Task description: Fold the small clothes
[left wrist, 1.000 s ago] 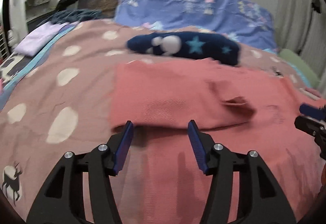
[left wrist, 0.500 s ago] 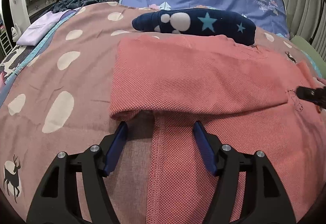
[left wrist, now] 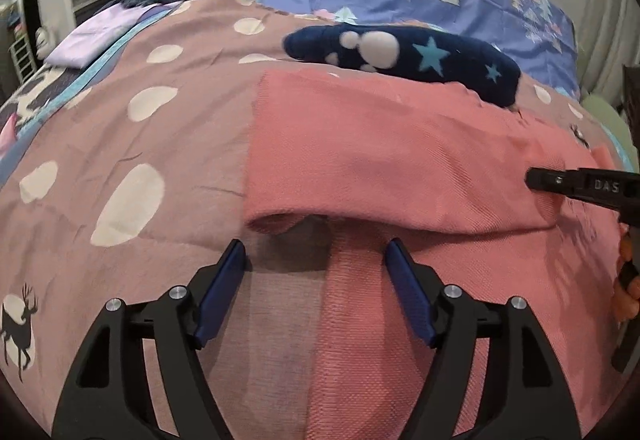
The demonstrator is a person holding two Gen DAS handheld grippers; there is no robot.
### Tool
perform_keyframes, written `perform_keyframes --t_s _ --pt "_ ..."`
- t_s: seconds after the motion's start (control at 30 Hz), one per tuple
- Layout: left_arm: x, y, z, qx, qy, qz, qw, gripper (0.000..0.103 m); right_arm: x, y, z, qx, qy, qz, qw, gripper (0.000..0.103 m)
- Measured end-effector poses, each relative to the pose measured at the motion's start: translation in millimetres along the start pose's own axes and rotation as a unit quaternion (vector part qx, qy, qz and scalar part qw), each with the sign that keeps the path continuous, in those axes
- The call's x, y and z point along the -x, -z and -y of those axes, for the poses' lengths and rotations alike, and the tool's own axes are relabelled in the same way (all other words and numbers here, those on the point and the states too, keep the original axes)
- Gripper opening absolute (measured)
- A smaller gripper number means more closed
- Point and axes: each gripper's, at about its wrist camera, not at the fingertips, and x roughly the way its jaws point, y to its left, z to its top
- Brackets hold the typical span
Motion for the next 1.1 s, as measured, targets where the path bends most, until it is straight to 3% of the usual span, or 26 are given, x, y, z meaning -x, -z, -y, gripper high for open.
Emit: perform_keyframes --t_s 0.07,0.2,0.27,0.37,0.53,0.6,0.73,0.83,1.0,1.07,1.1 --pt "2 0 -10 0.026 0.000 0.004 0.9996 0.074 37 -5 0 -0.014 -0.027 0.056 0.998 0.004" --pt "0 0 -18 0.045 0.013 0.002 0.9989 0.078 90 -10 20 -0.014 0.038 0.125 0.991 0.004" --pt "-2 -1 -10 0.029 0.003 -0.003 0.9996 0.081 91 -8 41 -0.024 0.072 0.112 0.991 0.004" --pt "-3 -1 -3 0.011 -0.011 -0.008 0.9998 0.081 72 4 71 -0.058 0.078 0.070 0.993 0.005" --pt "-2 -3 -6 0.012 -0.003 -0.008 0.9999 0.081 58 22 95 -0.091 0.118 0.059 0.987 0.034" --pt "-2 -5 -5 0.008 0.005 -0.008 0.9999 0.081 64 24 98 -0.097 0.111 0.066 0.987 0.034" --pt "-7 -15 8 -0.017 0.009 -0.004 0.9998 0.081 72 23 102 -0.087 0.090 0.070 0.990 0.044" --pt "-18 -22 16 -0.029 -0.009 -0.015 0.9994 0.081 61 25 108 -0.094 0.058 0.046 0.993 0.051" --pt "-25 -34 10 -0.007 -0.039 -0.006 0.9992 0.077 48 -2 121 -0.130 0.017 0.060 0.990 0.056" --pt "-28 -34 3 0.006 -0.048 -0.007 0.9988 0.077 39 -18 126 -0.144 -0.003 0.048 0.988 0.013" --pt "-28 -34 -1 0.015 -0.049 -0.008 0.9987 0.075 34 -23 125 -0.136 0.004 0.035 0.990 0.004"
